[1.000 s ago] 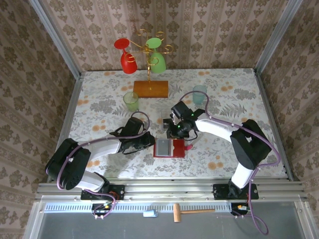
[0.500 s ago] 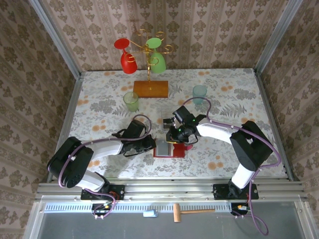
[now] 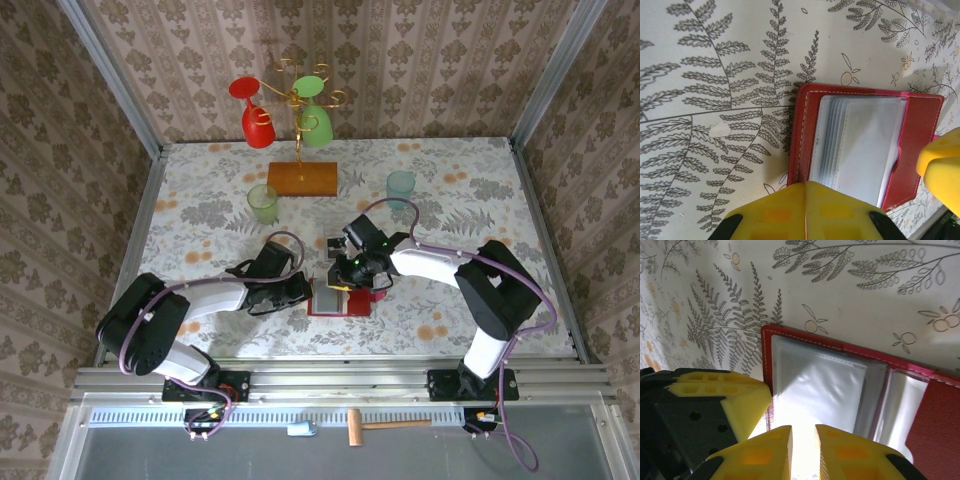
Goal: Take the credit cards out of the card holder
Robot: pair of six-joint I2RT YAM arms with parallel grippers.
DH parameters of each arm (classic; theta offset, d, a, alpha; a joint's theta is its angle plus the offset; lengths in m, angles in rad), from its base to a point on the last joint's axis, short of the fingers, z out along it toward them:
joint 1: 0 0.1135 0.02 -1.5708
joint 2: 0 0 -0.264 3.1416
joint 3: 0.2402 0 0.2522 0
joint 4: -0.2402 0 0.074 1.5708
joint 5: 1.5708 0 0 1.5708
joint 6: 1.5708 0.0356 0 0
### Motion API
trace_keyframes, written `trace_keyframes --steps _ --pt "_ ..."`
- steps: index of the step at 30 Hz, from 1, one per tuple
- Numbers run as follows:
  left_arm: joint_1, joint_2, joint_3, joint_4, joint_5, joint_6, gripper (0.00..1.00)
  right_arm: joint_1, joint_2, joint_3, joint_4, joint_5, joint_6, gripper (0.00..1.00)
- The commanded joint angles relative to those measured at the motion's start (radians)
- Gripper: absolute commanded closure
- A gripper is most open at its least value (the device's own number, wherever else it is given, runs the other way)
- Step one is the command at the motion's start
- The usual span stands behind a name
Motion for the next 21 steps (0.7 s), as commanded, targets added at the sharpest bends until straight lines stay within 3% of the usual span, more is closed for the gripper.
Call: trace_keyframes --steps 1,21 --pt "-0.004 0.006 -0.017 -0.018 -0.010 -0.006 0.92 0.010 0.015 -0.022 0.019 -0.027 0.027 0.80" --pt "-0.003 0.011 -0.020 -0.018 -0.008 -0.010 0.92 0.031 0.068 -0.012 0.002 -0.044 0.026 0.75"
